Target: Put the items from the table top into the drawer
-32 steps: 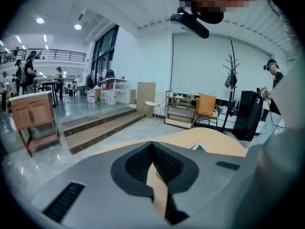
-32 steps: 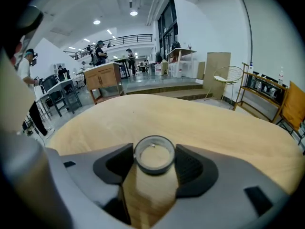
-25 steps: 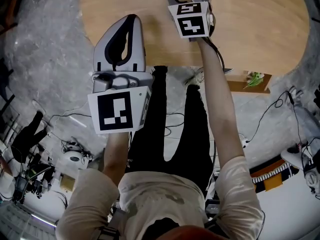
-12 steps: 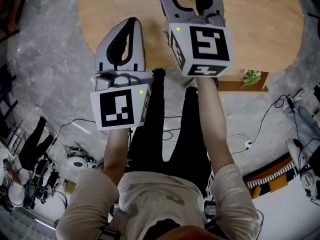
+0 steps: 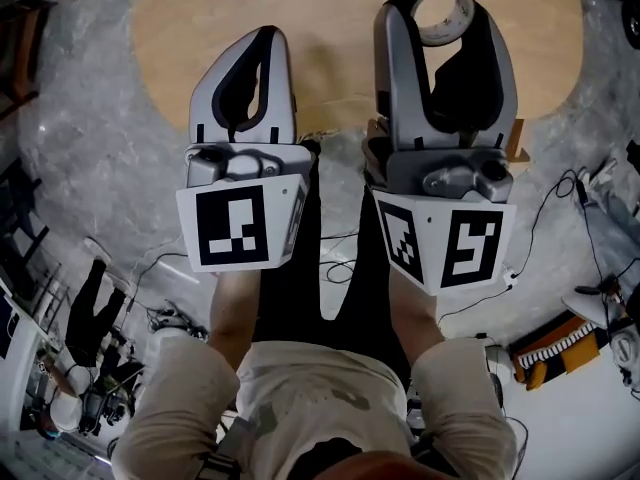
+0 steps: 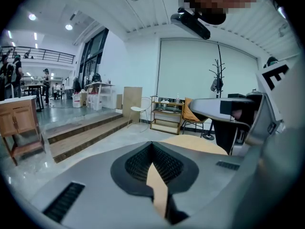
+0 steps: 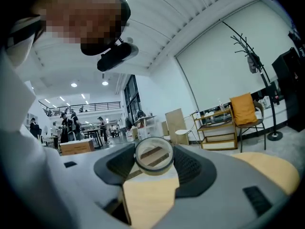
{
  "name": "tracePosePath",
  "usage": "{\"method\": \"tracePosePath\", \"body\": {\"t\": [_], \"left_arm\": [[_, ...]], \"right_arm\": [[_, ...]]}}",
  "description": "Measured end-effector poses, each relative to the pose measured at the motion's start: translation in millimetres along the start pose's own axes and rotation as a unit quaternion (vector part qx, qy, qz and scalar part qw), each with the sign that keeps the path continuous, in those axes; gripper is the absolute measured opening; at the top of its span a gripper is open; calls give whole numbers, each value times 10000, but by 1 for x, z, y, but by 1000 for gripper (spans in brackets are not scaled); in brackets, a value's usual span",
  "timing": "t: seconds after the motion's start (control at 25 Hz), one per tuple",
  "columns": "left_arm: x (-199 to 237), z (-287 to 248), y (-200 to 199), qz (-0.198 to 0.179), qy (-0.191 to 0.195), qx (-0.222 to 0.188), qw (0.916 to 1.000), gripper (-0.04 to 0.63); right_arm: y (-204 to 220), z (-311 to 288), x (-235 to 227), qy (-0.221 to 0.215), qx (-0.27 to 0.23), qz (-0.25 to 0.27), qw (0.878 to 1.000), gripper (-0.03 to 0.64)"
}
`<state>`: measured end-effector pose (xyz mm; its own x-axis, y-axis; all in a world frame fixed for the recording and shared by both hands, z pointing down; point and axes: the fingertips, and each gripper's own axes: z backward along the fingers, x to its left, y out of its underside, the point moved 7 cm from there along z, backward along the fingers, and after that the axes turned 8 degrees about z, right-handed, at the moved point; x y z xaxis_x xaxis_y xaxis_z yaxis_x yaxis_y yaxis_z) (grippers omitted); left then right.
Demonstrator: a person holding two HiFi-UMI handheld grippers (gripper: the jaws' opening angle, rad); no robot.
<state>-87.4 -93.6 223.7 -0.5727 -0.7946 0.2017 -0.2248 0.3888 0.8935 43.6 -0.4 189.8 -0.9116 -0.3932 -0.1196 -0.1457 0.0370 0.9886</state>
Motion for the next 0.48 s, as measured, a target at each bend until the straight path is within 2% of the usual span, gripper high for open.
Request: {"method": "tracePosePath", "body": {"t": [0.28,0.48], "left_arm": [[-36,-12,-2,-130,422,116,9990,8],[-67,-20,6,-366,624,242,9971,8]], "right_arm": [[-10,11,-21,263,-77,50,9996,264],[16,37,-72,793,377,34,9961,264]]}}
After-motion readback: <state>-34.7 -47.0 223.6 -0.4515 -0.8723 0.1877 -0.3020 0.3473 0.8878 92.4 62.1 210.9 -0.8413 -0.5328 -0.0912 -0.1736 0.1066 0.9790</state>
